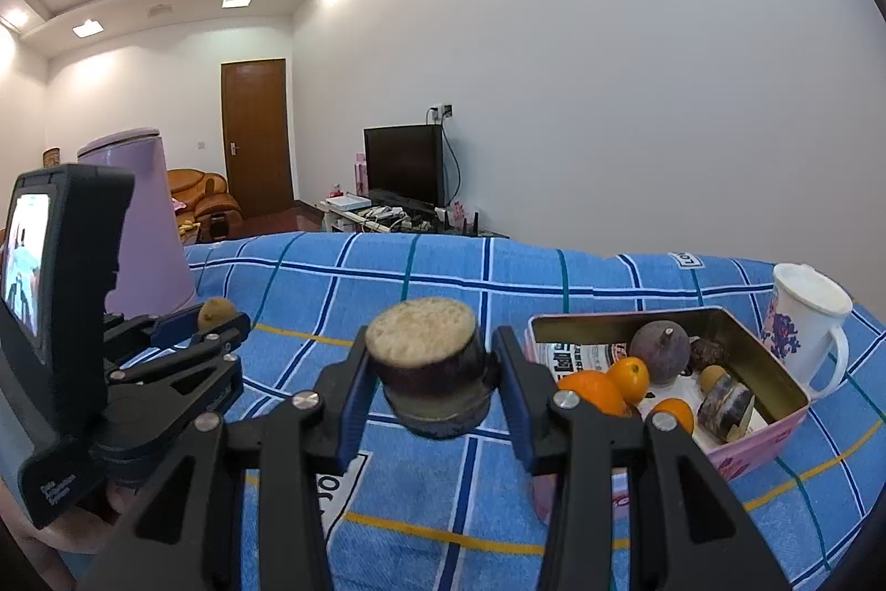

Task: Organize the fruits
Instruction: 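Lift the brown fruit and striped cake and carry both toward the pink tin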

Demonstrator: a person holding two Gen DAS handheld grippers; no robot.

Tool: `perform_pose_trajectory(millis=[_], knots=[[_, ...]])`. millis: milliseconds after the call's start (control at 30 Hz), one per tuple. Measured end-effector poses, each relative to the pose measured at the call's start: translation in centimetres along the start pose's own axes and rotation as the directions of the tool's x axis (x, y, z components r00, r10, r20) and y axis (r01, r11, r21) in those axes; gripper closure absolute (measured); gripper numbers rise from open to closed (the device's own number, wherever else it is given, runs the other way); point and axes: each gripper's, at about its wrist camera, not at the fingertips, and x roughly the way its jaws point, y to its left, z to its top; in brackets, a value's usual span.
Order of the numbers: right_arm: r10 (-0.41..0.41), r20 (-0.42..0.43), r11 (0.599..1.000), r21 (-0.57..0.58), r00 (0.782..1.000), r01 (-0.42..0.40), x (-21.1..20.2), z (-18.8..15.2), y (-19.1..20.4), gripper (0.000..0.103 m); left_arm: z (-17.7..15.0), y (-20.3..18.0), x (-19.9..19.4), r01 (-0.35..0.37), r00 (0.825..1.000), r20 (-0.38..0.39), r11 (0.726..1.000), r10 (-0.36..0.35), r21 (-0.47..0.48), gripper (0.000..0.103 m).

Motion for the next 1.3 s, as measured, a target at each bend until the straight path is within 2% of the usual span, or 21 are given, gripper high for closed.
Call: perform_pose_trajectory(millis=[300, 467, 533, 600, 667, 767, 833, 867, 900, 933, 1000, 1033, 1167, 1200, 1300], knots=[[-0.001, 0.010, 1.000, -0.012, 1.000, 0.001, -0.3, -0.1, 0.2, 0.060, -0.2, -0.1, -0.6, 0.011, 1.000, -0.001, 1.000, -0.011, -0.009, 0.075], [0.033, -0.011, 0.997, 0.065, 0.999, -0.032, -0.5, 0.1, -1.8, 0.059, -0.2, 1.1, 0.3, 0.039, 0.998, -0.047, 0.997, -0.042, -0.067, 0.075], [0.094, -0.047, 0.987, 0.135, 0.994, -0.087, -0.9, -0.1, -3.2, 0.050, -0.3, 1.5, 0.7, 0.047, 0.997, -0.065, 0.995, -0.052, -0.089, 0.075], [0.153, -0.080, 0.977, 0.165, 0.985, -0.138, -1.6, -0.6, -3.8, 0.024, -0.3, 1.7, 0.9, 0.048, 0.996, -0.077, 0.994, -0.055, -0.097, 0.075], [0.197, -0.117, 0.972, 0.150, 0.973, -0.179, -2.1, -1.2, -3.3, 0.018, -0.3, 1.7, 1.0, 0.045, 0.995, -0.079, 0.994, -0.053, -0.096, 0.075], [0.176, -0.215, 0.984, 0.070, 0.961, -0.165, -1.2, -2.2, -1.6, 0.018, -0.3, 1.9, 0.8, 0.034, 0.997, -0.072, 0.995, -0.041, -0.097, 0.075], [0.171, -0.309, 0.985, 0.024, 0.935, -0.172, 0.3, -2.8, -0.2, 0.029, -0.3, 2.0, 0.6, 0.017, 0.998, -0.058, 0.996, -0.022, -0.092, 0.075], [0.183, -0.348, 0.982, 0.021, 0.919, -0.188, 1.0, -3.0, 0.2, 0.044, -0.3, 2.0, 0.6, 0.009, 0.998, -0.053, 0.996, -0.014, -0.088, 0.075], [0.187, -0.386, 0.981, 0.021, 0.903, -0.194, 1.8, -3.3, 0.5, 0.050, -0.3, 2.0, 0.6, 0.005, 0.999, -0.050, 0.996, -0.010, -0.086, 0.075], [0.173, -0.416, 0.983, 0.015, 0.893, -0.183, 2.4, -3.5, 0.7, 0.051, -0.3, 2.1, 0.6, 0.008, 0.999, -0.051, 0.996, -0.013, -0.088, 0.075], [0.149, -0.484, 0.987, 0.015, 0.862, -0.162, 3.8, -4.2, 0.7, 0.063, -0.3, 2.0, 0.6, 0.009, 0.999, -0.050, 0.996, -0.014, -0.085, 0.075], [0.151, -0.499, 0.987, 0.031, 0.853, -0.157, 4.2, -4.4, 0.4, 0.063, -0.3, 2.0, 0.5, 0.010, 0.999, -0.048, 0.997, -0.014, -0.082, 0.075], [0.154, -0.483, 0.985, 0.007, 0.862, -0.172, 3.9, -4.5, 0.2, 0.063, -0.3, 1.6, 0.2, 0.016, 0.999, -0.034, 0.998, -0.018, -0.063, 0.075], [0.156, -0.463, 0.985, 0.004, 0.873, -0.174, 3.5, -4.2, 0.1, 0.063, -0.3, 1.4, 0.1, 0.018, 0.999, -0.030, 0.998, -0.020, -0.060, 0.075], [0.149, -0.327, 0.988, 0.003, 0.933, -0.156, 1.9, -3.0, -1.0, 0.063, -0.3, 1.1, -0.2, 0.020, 1.000, -0.017, 0.998, -0.021, -0.053, 0.075]])
